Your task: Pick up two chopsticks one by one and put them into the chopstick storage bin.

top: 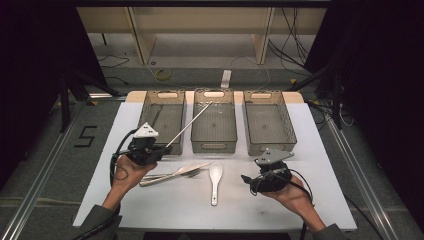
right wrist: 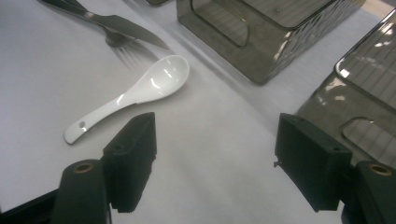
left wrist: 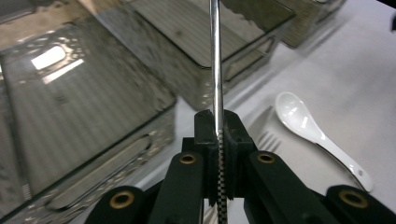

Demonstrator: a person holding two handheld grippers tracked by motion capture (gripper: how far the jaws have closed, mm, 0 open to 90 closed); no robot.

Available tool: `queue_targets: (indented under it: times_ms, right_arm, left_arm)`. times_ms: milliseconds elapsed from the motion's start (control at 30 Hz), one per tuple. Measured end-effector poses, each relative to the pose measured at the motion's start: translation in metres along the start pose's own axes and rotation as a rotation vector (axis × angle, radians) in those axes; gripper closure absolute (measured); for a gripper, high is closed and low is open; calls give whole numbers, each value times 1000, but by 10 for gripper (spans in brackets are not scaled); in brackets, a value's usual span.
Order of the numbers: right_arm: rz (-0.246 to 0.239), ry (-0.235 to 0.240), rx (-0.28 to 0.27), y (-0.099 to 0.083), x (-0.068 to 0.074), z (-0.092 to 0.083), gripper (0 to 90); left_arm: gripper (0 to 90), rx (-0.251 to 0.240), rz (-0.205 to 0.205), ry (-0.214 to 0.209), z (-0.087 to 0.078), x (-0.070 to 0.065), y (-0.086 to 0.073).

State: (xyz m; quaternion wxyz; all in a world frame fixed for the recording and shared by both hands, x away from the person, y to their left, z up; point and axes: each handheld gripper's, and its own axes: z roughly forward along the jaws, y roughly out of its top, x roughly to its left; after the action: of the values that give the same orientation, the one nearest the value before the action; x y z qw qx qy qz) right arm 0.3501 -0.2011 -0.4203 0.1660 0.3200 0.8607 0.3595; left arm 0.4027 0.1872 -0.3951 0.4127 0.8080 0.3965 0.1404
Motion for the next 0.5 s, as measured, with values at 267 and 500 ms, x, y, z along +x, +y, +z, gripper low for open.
queue_targets:
  times_ms: [267,500]
  right_arm:
    - [4,12,3,-7,10,-1,275]
    - [25,37,2,-14,12,-4,277]
  left_arm:
    - [862,-14,-96,84,-4,35,0]
    - [862,-2,-164,134,8,57,4]
